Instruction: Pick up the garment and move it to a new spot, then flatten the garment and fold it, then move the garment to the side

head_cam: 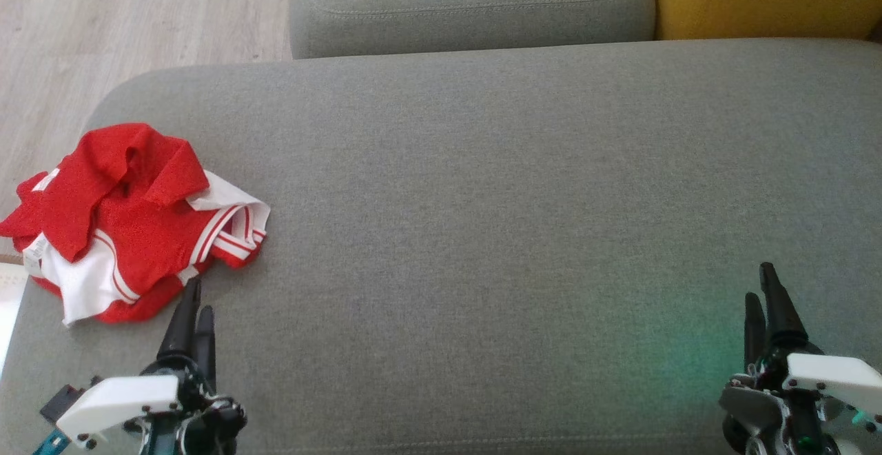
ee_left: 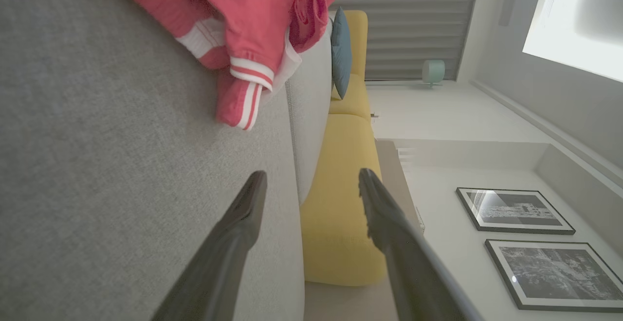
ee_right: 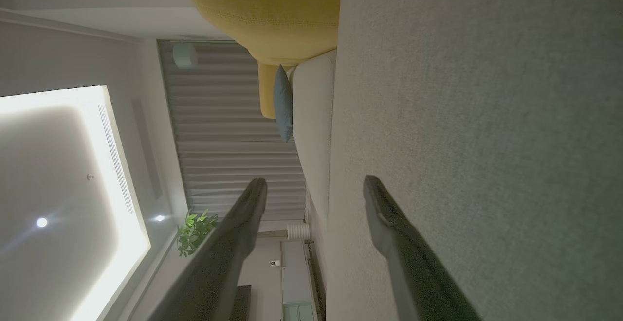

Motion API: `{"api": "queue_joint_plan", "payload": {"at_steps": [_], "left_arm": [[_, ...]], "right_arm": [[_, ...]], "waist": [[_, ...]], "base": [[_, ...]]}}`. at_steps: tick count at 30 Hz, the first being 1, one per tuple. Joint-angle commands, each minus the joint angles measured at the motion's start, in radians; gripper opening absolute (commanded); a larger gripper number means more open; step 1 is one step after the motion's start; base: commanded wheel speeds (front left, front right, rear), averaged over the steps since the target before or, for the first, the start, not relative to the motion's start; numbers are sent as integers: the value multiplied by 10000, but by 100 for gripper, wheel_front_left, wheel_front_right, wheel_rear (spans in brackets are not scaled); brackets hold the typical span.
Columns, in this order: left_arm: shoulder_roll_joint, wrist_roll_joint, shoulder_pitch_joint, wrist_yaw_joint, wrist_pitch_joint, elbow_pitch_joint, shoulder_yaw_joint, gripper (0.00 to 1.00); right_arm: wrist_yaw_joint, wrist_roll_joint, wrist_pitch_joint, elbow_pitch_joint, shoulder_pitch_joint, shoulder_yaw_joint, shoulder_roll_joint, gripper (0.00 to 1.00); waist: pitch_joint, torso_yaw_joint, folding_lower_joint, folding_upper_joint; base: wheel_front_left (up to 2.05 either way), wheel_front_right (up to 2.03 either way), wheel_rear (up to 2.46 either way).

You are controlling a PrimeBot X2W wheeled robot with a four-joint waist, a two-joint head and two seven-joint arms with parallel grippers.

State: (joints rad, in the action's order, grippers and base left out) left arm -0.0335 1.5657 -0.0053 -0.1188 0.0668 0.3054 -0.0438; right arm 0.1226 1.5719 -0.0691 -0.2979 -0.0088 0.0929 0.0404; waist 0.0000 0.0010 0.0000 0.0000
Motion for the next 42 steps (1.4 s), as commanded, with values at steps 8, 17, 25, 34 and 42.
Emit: {"api": "queue_joint_plan", "payload": {"at_steps": [8,17,25,34,42], "left_arm": [[-174,-1233,-653,-19,-350,-707,27,100],[-225,-2499,-743,-14,-584,-994,205,100],[-310,-3875,-815,31,-848,-1197,491,100],[-408,-5118,-868,99,-1111,-1304,747,100],[-499,-6204,-888,180,-1344,-1361,991,100]], "right_arm": [[17,-1469,339,630,-523,-309,422,100],[23,-2915,388,992,-559,-417,461,100],[28,-4395,432,1336,-552,-692,553,100],[34,-5686,518,1562,-503,-914,607,100],[39,-6754,610,1704,-441,-1073,584,100]], "waist": [[-31,0,0,0],[-61,23,0,0],[-85,42,0,0],[-105,73,0,0],[-119,116,0,0]], "base": [[0,0,0],[0,0,0],[0,0,0],[0,0,0],[0,0,0]]}}
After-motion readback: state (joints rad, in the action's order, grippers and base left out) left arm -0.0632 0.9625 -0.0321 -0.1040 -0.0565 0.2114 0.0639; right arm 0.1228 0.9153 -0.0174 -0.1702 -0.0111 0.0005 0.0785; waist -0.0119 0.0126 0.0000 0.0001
